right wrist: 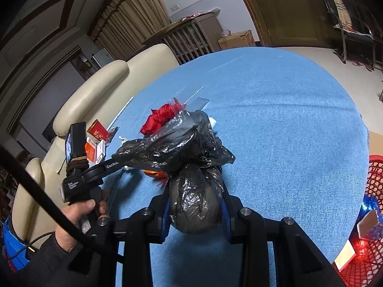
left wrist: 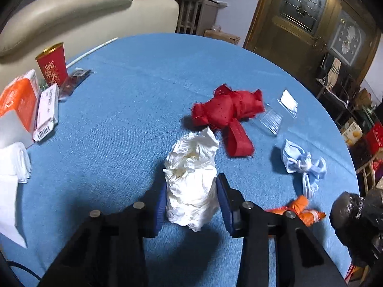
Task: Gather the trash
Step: 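Grasp the crumpled white tissue with the left gripper while the right gripper holds the black bag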
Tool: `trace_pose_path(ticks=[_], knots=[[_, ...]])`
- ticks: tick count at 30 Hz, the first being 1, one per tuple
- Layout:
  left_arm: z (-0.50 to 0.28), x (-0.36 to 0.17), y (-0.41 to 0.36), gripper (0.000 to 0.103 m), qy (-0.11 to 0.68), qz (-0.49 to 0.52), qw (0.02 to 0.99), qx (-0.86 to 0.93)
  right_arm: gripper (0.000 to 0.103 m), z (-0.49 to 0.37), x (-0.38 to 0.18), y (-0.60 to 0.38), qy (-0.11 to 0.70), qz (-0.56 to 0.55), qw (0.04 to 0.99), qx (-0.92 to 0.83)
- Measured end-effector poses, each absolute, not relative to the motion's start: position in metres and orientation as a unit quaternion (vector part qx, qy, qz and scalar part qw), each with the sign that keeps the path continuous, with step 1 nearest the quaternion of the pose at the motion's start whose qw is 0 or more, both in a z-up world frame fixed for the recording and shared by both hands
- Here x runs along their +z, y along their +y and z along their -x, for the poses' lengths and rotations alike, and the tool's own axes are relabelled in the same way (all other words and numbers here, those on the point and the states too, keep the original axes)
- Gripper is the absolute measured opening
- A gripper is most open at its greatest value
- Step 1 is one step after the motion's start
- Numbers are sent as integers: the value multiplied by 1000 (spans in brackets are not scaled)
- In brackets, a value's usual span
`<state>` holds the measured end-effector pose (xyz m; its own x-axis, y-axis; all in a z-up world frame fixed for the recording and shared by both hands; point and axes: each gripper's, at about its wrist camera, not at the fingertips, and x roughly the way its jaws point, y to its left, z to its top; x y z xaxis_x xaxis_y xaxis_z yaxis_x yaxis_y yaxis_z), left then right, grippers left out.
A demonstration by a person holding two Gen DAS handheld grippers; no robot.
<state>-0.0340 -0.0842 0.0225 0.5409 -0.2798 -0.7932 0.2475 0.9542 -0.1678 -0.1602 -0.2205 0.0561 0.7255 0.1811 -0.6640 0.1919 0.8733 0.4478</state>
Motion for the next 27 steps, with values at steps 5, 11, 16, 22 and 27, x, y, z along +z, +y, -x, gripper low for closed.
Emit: trace_pose_path(ticks=[5,11,16,22,27], knots=[[57,33,-68,37,443,33,880,-165,36,159,56,-215,369,-246,896,-3],[90,48,-59,37,426,39,887,-174,36,159,52,-209,373,-249,894,-3],[111,62,-49,37,411,43,893,-179,36,159,51,-203,375,-249,893,1],[121,70,-45,37,404,47,894,-187,36,163,52,-199,374,-248,894,0],[127,70,-50,37,404,46,892,-196,36,168,52,-204,369,-255,894,-10]])
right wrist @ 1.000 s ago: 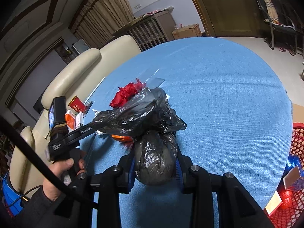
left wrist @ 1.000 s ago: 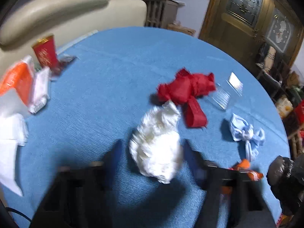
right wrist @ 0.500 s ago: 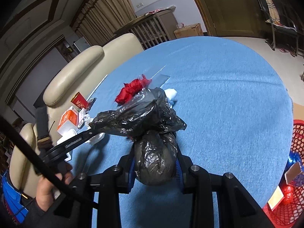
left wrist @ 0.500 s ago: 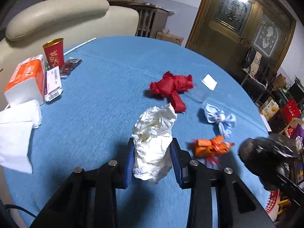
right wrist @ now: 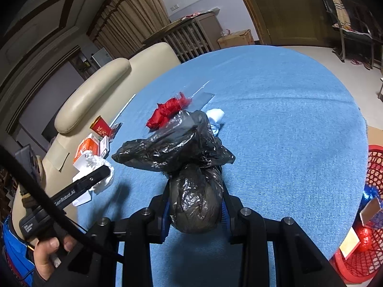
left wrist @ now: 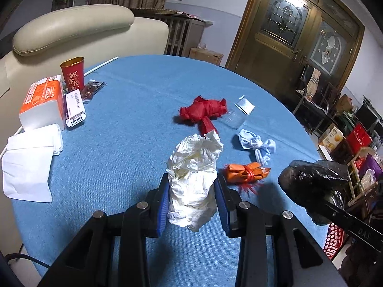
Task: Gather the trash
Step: 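Grasp the crumpled white tissue with the left gripper while the right gripper holds the black bag, then carry the tissue and black bag to the red wastebasket and release both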
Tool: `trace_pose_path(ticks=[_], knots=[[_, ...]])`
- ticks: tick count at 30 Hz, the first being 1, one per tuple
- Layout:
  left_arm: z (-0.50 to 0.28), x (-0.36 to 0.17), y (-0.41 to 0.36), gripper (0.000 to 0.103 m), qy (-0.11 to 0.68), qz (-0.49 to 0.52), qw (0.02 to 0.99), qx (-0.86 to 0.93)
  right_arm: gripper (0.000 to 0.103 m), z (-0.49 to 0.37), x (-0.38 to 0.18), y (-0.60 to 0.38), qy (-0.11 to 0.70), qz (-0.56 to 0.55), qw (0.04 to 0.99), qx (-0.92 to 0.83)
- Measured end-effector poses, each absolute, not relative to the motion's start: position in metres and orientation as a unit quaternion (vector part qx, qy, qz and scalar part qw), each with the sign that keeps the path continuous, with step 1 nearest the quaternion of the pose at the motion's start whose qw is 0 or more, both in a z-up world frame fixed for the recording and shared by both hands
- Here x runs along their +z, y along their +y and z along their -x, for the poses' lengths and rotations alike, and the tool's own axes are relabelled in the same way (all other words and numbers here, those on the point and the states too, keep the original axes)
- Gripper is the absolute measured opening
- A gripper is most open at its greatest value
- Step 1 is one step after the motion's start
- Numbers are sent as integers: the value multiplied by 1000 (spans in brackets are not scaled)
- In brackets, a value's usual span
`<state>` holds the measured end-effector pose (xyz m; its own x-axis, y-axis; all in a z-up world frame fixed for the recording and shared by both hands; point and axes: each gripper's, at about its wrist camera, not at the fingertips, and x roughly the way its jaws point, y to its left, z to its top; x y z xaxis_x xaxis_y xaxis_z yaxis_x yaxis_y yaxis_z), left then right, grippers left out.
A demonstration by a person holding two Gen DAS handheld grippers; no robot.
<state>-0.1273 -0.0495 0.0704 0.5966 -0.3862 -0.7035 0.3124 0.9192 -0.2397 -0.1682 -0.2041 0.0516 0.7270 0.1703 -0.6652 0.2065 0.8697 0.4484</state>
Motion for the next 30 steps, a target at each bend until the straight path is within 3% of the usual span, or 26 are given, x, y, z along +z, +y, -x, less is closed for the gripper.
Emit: trace_pose_path(ticks=[30], knots=[[169,89,-113,37,383,2,880,-281,36,235,56,-274,322,-305,890,-108]])
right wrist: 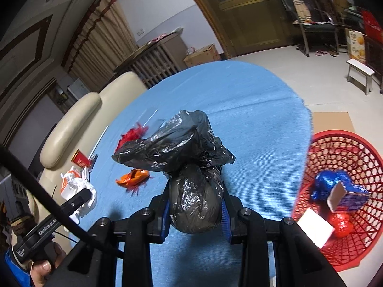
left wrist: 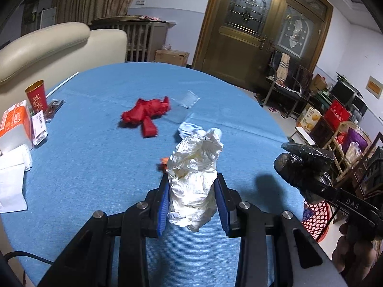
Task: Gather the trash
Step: 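Carry the tissue and black bag to the red wastebasket and release both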
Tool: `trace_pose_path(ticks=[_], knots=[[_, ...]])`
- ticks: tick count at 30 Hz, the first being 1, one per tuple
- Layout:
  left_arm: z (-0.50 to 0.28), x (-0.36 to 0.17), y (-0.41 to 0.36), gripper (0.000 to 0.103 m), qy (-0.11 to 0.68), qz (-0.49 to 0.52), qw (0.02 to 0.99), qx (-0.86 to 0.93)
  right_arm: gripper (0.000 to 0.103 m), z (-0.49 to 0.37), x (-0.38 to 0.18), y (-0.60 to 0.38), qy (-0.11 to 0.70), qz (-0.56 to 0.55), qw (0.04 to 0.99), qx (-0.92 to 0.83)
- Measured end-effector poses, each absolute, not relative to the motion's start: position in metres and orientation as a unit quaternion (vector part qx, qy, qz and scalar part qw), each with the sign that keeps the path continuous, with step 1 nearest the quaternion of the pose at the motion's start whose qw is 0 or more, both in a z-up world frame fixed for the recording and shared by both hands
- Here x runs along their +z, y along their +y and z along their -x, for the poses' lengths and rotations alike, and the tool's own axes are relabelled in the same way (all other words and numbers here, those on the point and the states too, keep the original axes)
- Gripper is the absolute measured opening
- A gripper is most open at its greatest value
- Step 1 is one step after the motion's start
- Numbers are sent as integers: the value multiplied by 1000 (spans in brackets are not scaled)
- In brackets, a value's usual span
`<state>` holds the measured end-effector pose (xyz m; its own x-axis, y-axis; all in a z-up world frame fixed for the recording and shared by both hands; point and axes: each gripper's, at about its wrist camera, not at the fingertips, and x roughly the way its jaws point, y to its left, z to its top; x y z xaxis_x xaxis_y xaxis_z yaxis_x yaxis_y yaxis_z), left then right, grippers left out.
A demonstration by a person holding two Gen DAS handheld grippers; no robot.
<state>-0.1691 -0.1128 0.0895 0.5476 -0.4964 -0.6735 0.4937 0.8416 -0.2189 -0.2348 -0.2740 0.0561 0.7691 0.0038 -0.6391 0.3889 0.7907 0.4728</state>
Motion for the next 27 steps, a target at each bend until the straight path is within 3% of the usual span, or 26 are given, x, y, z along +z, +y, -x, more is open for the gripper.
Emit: trace_pose_path(ticks=[27], knots=[[216,111,-231,37,363,-56,830,-419,36,357,52,-388,277,-325,852,-304]])
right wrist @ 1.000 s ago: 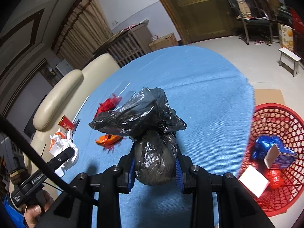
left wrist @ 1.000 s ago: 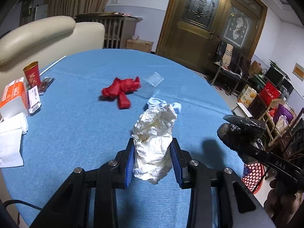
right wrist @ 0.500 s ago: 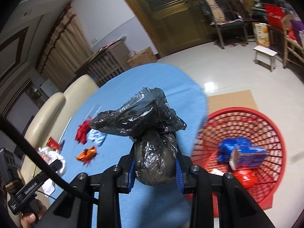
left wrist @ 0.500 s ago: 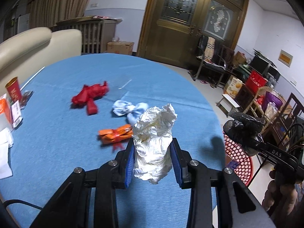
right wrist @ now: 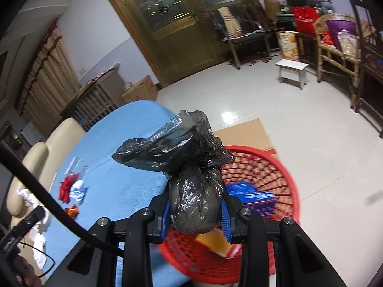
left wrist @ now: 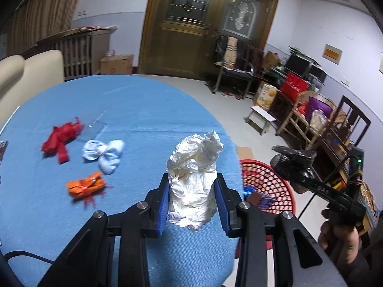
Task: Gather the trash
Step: 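Carry the tissue and black bag to the red wastebasket and release both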
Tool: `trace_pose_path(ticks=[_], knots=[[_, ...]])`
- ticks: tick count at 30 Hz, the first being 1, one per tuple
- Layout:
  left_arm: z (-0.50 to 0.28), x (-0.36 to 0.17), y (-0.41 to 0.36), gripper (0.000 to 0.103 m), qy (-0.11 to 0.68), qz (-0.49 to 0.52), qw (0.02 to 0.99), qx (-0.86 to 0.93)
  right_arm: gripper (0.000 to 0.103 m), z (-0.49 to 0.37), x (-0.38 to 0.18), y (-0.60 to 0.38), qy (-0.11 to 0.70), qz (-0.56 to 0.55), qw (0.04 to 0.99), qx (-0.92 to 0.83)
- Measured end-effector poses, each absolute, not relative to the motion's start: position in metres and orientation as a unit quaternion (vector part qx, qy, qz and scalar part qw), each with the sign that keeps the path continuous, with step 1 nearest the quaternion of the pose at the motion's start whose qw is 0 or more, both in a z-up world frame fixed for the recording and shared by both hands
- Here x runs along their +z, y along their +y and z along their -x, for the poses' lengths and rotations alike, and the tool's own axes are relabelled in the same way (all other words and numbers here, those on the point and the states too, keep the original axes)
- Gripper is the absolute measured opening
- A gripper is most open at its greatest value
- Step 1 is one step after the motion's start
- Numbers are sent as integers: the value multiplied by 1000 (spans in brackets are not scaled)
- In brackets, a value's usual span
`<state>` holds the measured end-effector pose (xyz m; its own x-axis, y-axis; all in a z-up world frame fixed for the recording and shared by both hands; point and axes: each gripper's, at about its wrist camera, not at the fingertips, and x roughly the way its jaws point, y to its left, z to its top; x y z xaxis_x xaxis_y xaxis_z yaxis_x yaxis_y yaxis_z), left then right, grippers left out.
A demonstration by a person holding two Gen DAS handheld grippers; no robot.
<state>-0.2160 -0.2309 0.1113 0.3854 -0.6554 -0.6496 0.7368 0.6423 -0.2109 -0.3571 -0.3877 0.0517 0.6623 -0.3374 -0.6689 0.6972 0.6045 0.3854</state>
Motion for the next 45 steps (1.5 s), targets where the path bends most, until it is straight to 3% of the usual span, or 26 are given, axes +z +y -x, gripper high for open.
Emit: trace_pose_path(ticks=[13,14,15,16,40,43,45], knots=[[236,108,-268,37,361,-88,812,-450,40,380,16,-404,306,-354,818,-335],[235,108,-270,37,362,-89,812,-450,44,378,14,-406,312,-356,813,-340],[236,107,-271,37,362,-91,811,-450,65,379,11,-406,315,-359,810,-340],[237,107,-271,37,362,-92,811,-450,78,379,10,-407,317,-361,808,-340],[271,109,-360,37,366,-126,753,-532,79,433,38,-438,238,-394,795,-396],[270,106,-372,46,371,-127,753,-528,79,439,37,-439,235,-402,792,-395],[267,102,-379,65,380,-124,753,-522,79,441,37,-440,235,-404,790,-396]])
